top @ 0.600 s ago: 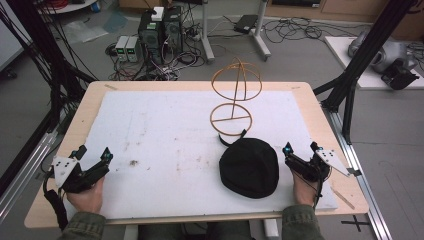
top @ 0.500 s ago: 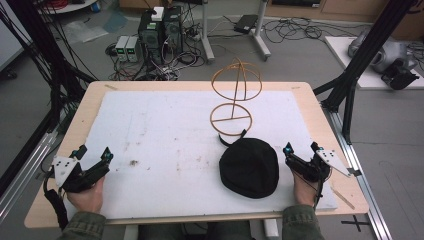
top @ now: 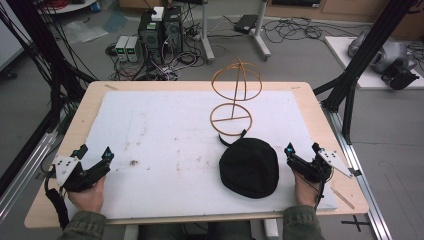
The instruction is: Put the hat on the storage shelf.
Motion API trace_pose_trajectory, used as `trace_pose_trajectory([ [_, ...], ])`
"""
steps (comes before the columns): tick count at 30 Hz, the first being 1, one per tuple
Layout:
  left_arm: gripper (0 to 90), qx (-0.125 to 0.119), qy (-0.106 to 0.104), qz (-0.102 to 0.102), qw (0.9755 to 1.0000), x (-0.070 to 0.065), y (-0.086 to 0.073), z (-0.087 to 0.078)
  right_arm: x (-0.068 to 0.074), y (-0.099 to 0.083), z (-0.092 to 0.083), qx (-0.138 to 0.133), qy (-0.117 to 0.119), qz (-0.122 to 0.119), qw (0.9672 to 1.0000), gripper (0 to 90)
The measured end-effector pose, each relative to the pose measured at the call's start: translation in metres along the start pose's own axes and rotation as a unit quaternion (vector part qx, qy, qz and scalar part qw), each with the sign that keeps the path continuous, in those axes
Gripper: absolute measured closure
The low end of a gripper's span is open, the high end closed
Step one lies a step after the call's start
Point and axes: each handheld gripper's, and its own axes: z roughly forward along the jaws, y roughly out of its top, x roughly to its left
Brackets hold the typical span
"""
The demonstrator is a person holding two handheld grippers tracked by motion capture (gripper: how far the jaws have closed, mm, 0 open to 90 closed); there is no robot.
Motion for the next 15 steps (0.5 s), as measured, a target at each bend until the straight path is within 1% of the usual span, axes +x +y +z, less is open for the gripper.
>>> trace_pose_trajectory([
  [2, 21.6, -0.001, 0.0, -0.001, 1.0, 0.0002, 0.0002, -0.0001, -0.001, 0.0005, -0.0009, -0.002, -0.001, 0.0, 1.0, 3.8],
  [4, 21.7, -0.002, 0.0, -0.003, 1.0, 0.0001, 0.0001, 0.0, -0.002, 0.0009, -0.0017, -0.003, -0.001, 0.004, 1.0, 3.7],
  [10, 21.7, -0.001, 0.001, -0.005, 1.0, 0.0014, 0.0, 0.0003, -0.002, 0.0016, -0.0023, 0.002, 0.001, 0.009, 1.0, 3.8],
  [11, 21.6, 0.0, 0.001, -0.004, 1.0, 0.0018, 0.0001, 0.0001, -0.0015, 0.002, -0.0019, -0.001, 0.005, 0.006, 1.0, 3.8],
  [14, 21.7, 0.0, 0.002, -0.007, 1.0, 0.0023, 0.0, 0.0003, 0.0018, 0.0043, -0.0023, 0.006, 0.012, 0.002, 0.9999, 3.8],
  [15, 21.6, 0.001, 0.001, -0.008, 1.0, 0.0025, 0.0001, 0.0002, 0.0034, 0.0055, -0.0027, 0.012, 0.017, 0.005, 0.9998, 4.5],
])
